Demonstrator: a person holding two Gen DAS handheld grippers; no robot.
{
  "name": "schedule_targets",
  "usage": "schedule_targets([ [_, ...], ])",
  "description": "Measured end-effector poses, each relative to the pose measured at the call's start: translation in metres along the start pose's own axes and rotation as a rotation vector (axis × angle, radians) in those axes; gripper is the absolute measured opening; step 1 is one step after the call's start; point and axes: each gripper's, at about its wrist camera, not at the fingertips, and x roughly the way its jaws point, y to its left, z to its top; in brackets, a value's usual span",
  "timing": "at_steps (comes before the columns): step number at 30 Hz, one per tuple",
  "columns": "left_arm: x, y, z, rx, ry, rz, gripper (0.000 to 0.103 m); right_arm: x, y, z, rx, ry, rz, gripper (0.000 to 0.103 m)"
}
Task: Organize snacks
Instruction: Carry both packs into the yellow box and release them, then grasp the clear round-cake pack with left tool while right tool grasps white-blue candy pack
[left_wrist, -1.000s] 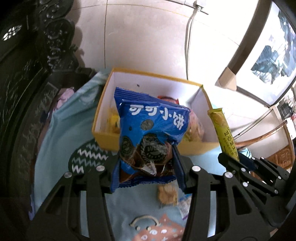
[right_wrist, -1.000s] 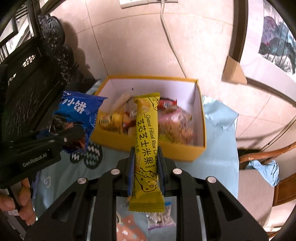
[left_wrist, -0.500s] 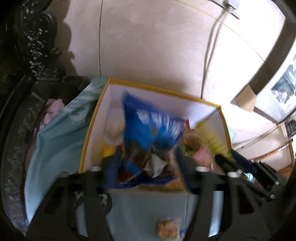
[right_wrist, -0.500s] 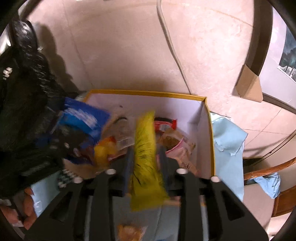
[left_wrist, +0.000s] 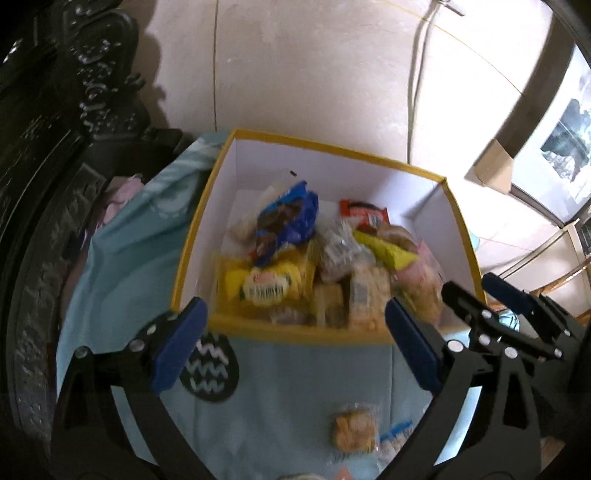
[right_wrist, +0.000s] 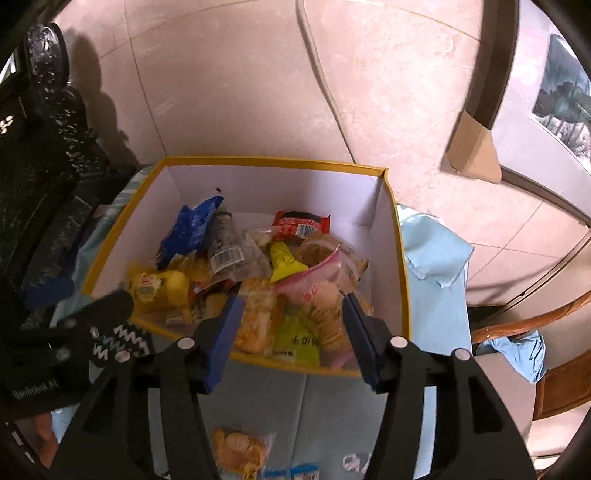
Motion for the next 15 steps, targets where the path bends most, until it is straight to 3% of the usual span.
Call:
schedule_targets([
  [7,-0.022,0.005,-0.041,-0.003,0.034,-0.009,0.098,-0.027,-0.009,-0.041,0.03,0.018,0.028,0.058],
  [15,-0.014,-0.003,-0.1,0.015,0.129,-0.009,0.098,-0.032,-0.024,-0.115,0.073,0.118,0.038,0.058],
])
